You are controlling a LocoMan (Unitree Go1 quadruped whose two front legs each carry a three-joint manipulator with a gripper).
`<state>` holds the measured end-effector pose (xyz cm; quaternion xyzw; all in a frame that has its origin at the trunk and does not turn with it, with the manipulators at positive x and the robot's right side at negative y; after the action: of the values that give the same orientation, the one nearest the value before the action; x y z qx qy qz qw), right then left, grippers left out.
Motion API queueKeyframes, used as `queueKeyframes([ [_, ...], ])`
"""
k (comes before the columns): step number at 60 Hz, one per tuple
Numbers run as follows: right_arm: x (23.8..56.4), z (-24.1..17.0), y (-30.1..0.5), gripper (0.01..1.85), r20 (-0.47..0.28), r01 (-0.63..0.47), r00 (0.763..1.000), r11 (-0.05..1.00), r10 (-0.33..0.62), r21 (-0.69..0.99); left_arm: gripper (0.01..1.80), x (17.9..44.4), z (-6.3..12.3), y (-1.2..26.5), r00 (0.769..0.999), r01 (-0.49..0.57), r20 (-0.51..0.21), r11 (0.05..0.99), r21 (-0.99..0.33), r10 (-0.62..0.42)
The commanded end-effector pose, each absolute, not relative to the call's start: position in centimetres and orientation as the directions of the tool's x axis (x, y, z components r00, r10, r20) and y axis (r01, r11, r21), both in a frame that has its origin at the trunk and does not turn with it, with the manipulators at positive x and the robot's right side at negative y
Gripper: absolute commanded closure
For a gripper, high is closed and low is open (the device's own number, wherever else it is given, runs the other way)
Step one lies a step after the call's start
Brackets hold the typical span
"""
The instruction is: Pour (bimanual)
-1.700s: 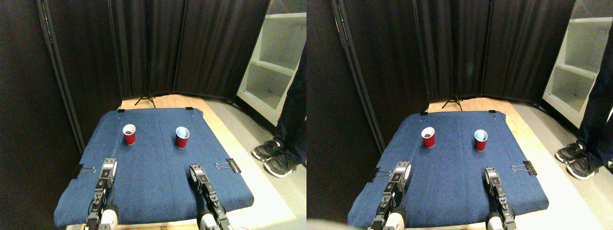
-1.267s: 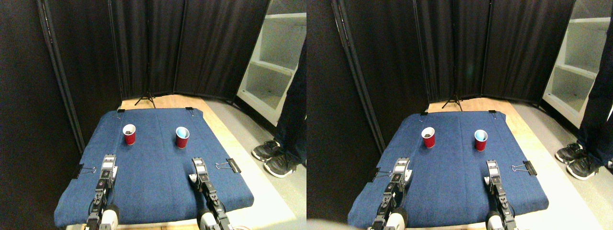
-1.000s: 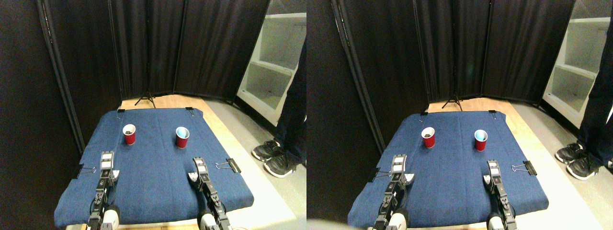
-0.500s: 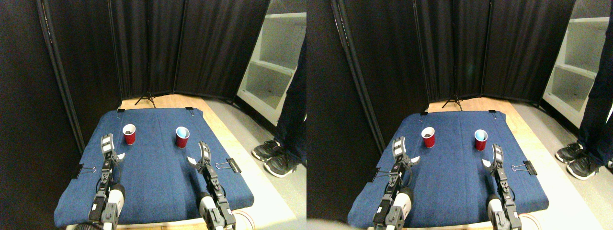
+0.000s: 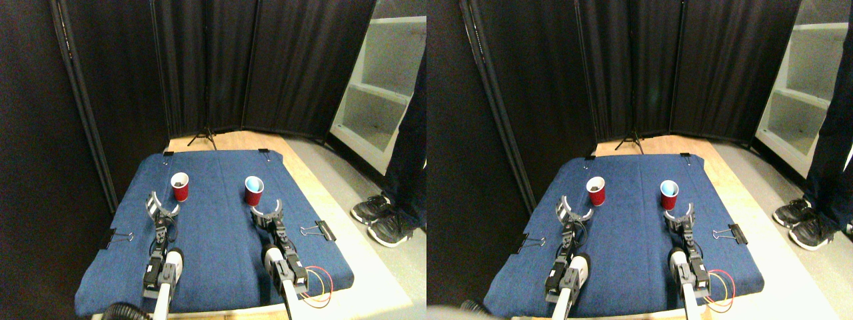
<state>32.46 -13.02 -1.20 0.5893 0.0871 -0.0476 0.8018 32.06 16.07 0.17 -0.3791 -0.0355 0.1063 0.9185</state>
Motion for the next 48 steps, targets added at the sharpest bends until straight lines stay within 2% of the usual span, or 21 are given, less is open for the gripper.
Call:
queueKeyframes([
  [1,33.4,-1.2,-12.8,1.04,-0.190,0.175,0.981,0.219,0.048,0.960,0.96,33.3,0.1,15.8,0.976,-0.151,-0.002,0.664,-0.732,0.220],
  [8,34.2,-1.4,-12.7,0.93,-0.221,0.211,0.974,0.139,0.058,0.968,0.86,34.1,-0.2,15.7,0.974,-0.170,-0.033,0.618,-0.767,0.226],
  [16,34.9,-1.5,-12.5,0.83,-0.217,0.210,0.973,0.085,0.080,0.974,0.87,34.7,-0.2,15.2,0.969,-0.179,-0.049,0.555,-0.812,0.241],
  [20,35.0,-1.3,-12.3,0.85,-0.211,0.205,0.973,0.078,0.092,0.976,0.78,35.1,-0.3,15.1,0.970,-0.185,-0.066,0.528,-0.829,0.235],
  [25,35.1,-1.1,-12.2,0.82,-0.211,0.204,0.973,0.083,0.098,0.976,0.77,35.3,-0.3,14.8,0.968,-0.191,-0.074,0.516,-0.835,0.240],
  [30,35.4,-1.1,-11.9,0.76,-0.213,0.205,0.973,0.089,0.092,0.975,0.80,35.8,-0.3,14.4,0.964,-0.206,-0.098,0.464,-0.862,0.246],
  [37,35.7,-1.2,-11.5,0.73,-0.207,0.197,0.973,0.097,0.101,0.976,0.74,36.4,-0.7,14.1,0.964,-0.215,-0.119,0.435,-0.874,0.238],
  [48,36.2,-1.3,-11.2,0.74,-0.207,0.200,0.974,0.081,0.089,0.976,0.86,37.4,-1.8,13.8,0.949,-0.239,-0.143,0.341,-0.909,0.281],
])
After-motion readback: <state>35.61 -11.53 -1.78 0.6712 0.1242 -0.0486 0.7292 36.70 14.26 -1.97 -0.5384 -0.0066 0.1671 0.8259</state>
